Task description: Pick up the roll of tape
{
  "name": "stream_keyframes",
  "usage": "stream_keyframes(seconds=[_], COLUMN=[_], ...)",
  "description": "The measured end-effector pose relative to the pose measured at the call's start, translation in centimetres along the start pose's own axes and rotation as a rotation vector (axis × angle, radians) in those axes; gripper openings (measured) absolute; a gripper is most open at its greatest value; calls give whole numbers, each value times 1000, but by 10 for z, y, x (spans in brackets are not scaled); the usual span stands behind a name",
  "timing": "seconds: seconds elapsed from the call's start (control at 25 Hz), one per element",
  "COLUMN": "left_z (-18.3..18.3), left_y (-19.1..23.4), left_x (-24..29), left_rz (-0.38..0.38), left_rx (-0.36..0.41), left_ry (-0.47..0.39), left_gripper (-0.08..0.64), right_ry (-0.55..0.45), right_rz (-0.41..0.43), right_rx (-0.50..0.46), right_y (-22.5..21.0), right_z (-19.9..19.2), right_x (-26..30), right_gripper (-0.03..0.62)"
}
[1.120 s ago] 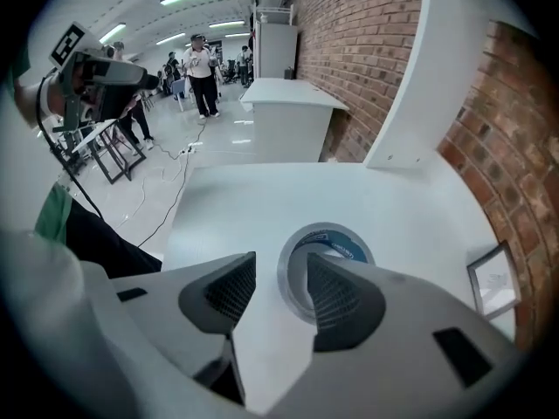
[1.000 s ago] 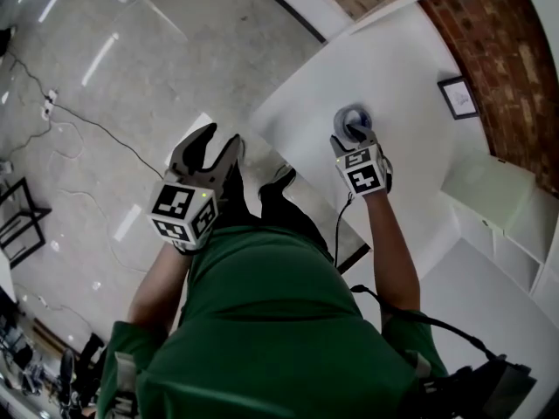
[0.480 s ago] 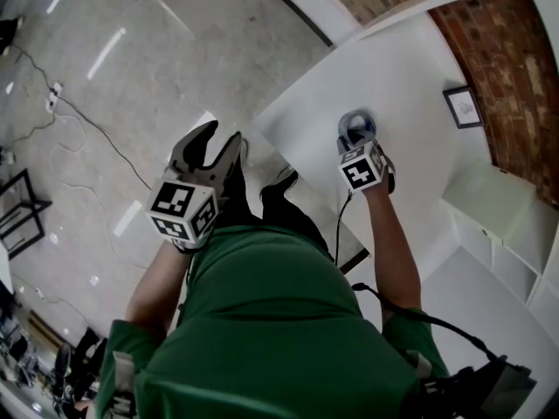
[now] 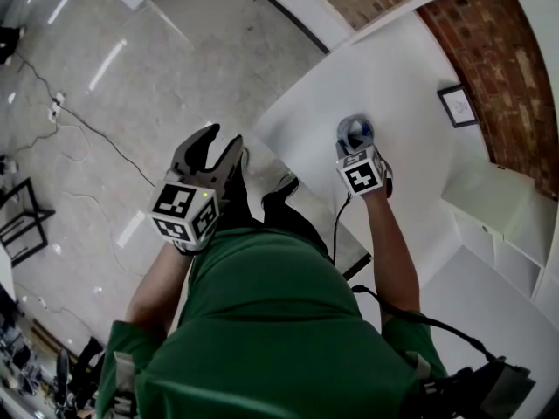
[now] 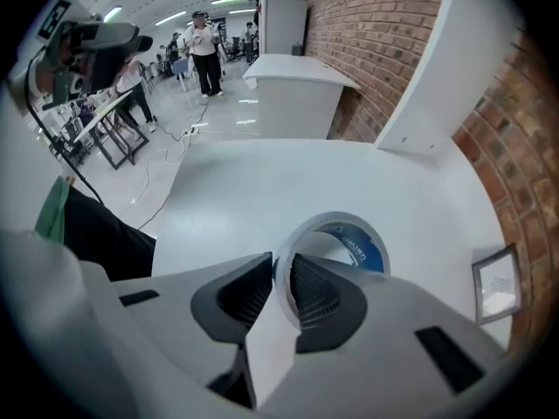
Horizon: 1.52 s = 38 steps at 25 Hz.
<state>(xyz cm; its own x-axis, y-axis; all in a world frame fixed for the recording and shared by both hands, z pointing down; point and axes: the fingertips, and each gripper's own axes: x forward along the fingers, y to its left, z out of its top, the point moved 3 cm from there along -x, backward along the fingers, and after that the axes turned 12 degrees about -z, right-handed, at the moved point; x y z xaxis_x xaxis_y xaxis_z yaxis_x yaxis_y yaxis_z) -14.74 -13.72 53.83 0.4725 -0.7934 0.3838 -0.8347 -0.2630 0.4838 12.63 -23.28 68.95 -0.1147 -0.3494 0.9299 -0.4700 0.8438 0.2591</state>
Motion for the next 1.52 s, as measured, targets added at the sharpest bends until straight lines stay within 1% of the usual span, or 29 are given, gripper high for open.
stream_keyframes(seconds=[0.08, 0.28, 0.44, 0.64, 0.72, 0.8, 0.88, 1.0, 1.36, 1.52], left_z=[1, 8, 18, 31, 37, 44, 53, 65, 87, 99], left_y=[-3, -13, -22, -41, -51, -60, -67, -77, -109, -119], left_x=[-1, 2, 7, 11, 14, 16, 18, 20, 34, 36], left_rz=[-8, -28, -55, -86, -106, -129, -141, -154, -207, -231], left_rx=[13, 34, 63, 106, 122, 138, 165, 188, 258, 282], left_ry=[-1, -7, -18, -36, -35, -30, -45, -60, -78, -99], left_gripper=[196, 196, 195, 195, 195, 196, 195, 195, 196, 195], right_ry=[-32, -159, -253, -413, -478, -542, -603, -676, -852, -925], right_rz=[13, 33, 28, 22, 9, -11, -23, -23, -27, -51], right_rx=[64, 219, 340, 485, 525, 556, 590, 631, 679, 679], right_y=[-1, -6, -16, -28, -34, -41, -47, -55, -75, -82], right_z=[1, 8, 17, 28, 32, 37, 41, 44, 49, 52], right_x=[-7, -29, -57, -103, -122, -143, -163, -191, -256, -282], right_gripper=[78, 78, 78, 78, 78, 78, 77, 75, 72, 72])
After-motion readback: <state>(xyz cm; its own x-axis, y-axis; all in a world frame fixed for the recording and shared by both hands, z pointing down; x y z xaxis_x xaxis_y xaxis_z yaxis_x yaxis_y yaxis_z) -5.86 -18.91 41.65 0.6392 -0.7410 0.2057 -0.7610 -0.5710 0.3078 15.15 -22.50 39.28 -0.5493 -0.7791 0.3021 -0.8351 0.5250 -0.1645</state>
